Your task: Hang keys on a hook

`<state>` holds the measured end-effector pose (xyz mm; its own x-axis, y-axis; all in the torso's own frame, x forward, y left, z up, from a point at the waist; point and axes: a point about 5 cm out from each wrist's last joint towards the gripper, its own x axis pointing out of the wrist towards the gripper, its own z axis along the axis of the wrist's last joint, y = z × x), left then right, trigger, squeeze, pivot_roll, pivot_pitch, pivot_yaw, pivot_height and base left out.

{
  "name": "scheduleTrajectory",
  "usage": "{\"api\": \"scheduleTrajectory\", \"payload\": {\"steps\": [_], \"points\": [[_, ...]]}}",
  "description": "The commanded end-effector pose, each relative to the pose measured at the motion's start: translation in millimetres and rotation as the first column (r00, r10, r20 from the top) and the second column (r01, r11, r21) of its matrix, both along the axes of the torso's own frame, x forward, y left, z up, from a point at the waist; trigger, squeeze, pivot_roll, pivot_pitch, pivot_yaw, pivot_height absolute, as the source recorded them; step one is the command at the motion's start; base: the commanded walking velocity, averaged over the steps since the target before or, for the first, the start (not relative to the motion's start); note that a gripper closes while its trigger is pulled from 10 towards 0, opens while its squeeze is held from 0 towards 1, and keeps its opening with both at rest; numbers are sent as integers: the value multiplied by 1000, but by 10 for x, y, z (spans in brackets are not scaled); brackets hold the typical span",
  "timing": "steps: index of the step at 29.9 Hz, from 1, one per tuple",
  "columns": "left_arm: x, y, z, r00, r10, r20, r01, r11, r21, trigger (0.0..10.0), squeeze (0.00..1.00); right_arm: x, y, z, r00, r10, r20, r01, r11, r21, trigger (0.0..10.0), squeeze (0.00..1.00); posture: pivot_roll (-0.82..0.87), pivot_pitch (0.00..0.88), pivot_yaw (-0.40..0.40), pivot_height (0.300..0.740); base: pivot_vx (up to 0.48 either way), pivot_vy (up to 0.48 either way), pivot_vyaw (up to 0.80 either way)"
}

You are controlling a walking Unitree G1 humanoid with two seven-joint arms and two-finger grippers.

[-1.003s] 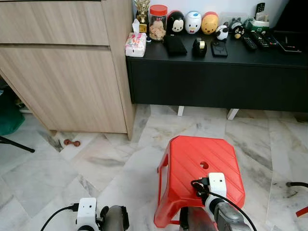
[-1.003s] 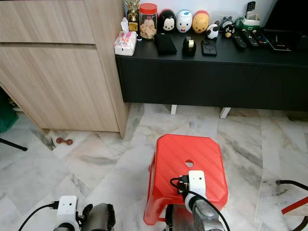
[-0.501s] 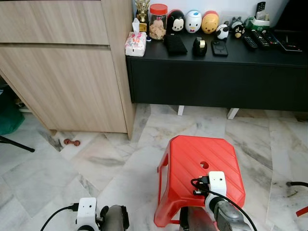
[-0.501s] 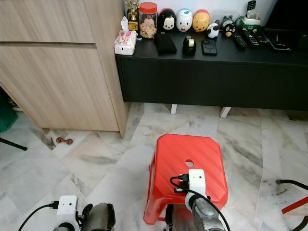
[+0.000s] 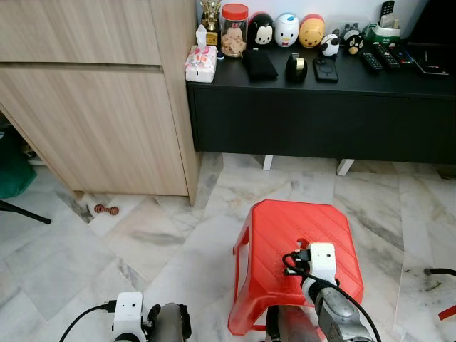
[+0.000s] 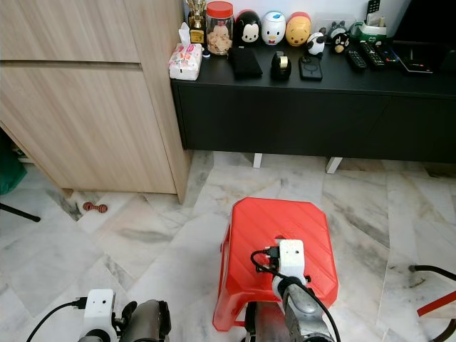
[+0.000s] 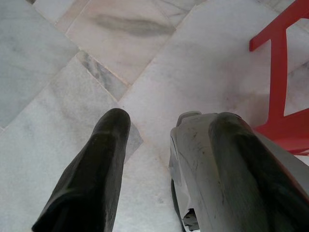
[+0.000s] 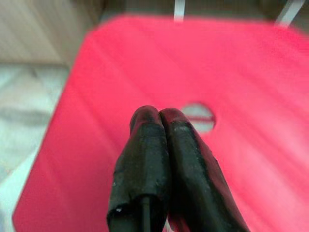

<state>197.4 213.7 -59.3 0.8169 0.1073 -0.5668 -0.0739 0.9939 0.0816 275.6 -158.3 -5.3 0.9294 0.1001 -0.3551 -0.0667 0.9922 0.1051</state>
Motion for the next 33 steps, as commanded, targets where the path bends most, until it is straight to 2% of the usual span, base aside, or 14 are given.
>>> {"api": "scheduleTrajectory", "payload": {"steps": [1,3,9,10,11,12,14,15,16,28,33], "points": [[-171,-7,-109,997,0,-77,0,1000,2,10000,0,-18,-53,18,999,-35,31,35,999,8,0,0,164,134,-45,608,0,0,0],[-171,-9,-109,997,0,-77,0,1000,2,10000,0,-6,-73,78,995,-44,88,45,999,-10,0,0,164,134,-45,608,0,0,0],[-170,-11,-109,997,-1,-77,1,1000,2,10000,0,-10,-68,75,995,-45,87,46,999,-1,0,0,160,134,-45,608,0,0,0],[-170,-15,-110,997,-2,-77,2,1000,2,10000,0,-43,-55,17,998,-33,48,34,999,-22,3922,0,162,133,-45,608,0,0,0],[-169,-15,-110,997,-1,-77,2,1000,2,10000,0,-65,-51,-18,999,-29,22,30,999,-29,10000,0,164,134,-47,608,0,0,0],[-170,-14,-111,997,-1,-78,1,1000,2,10000,0,-99,-53,-74,1000,-21,-20,20,998,-56,10000,0,164,134,-47,608,0,0,0],[-171,-16,-111,997,-1,-78,1,1000,2,10000,0,-124,-50,-101,999,-15,-36,13,999,-52,10000,0,164,135,-47,608,0,0,0],[-172,-17,-112,997,-1,-79,1,1000,2,10000,0,-140,-53,-124,998,-11,-54,8,998,-60,10000,941,165,136,-47,608,0,0,0],[-176,-18,-115,997,0,-81,0,1000,1,10000,0,-161,-58,-150,997,-9,-73,4,998,-68,10000,1000,162,135,-47,608,0,0,0],[-194,-22,-125,996,-2,-87,2,1000,-3,10000,0,-219,-126,-154,996,29,-90,-36,997,-68,10000,1000,158,135,-47,608,0,0,0],[-194,-24,-126,996,-3,-89,2,1000,-4,10000,0,-260,-133,-167,991,76,-112,-85,994,-75,10000,1000,159,134,-48,608,0,0,0]]}}
